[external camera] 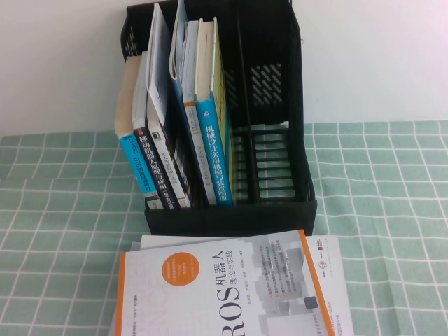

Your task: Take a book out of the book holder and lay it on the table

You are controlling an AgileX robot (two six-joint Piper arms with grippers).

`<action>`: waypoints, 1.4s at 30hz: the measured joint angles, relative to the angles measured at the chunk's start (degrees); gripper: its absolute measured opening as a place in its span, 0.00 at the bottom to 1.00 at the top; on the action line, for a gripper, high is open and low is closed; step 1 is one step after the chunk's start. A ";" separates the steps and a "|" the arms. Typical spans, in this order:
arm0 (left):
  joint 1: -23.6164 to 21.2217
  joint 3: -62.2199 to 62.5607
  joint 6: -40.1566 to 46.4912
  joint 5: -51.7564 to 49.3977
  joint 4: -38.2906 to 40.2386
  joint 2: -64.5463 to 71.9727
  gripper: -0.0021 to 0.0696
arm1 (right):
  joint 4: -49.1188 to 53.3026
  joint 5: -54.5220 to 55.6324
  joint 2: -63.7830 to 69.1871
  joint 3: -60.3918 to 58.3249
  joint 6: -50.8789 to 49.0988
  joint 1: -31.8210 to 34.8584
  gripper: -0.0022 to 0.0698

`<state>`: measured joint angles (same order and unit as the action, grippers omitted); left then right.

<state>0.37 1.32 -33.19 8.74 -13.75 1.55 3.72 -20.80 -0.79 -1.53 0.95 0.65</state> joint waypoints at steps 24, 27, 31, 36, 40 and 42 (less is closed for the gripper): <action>0.00 17.82 -30.18 7.86 -33.92 4.49 0.03 | 0.60 27.04 0.00 -0.11 -0.95 0.00 0.03; 0.00 21.73 -43.42 8.08 -43.99 8.56 0.03 | 0.60 31.27 0.00 -0.11 -1.65 0.00 0.03; 0.00 27.47 -59.83 9.86 -59.47 15.15 0.03 | 0.60 35.50 0.00 -0.11 -0.61 0.00 0.03; 0.00 33.45 -66.24 13.46 -72.42 22.45 0.03 | -0.17 41.93 0.00 0.59 1.48 0.00 0.03; 0.00 36.00 -68.48 11.00 -74.74 27.13 0.03 | 0.47 33.00 0.00 7.60 2.20 0.00 0.03; 0.00 37.42 -71.67 9.42 -77.11 29.62 0.03 | 3.30 26.28 0.00 12.51 2.39 0.00 0.03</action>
<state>0.37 38.74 -104.86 18.17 -90.86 31.17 7.02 5.48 -0.79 10.98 3.34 0.65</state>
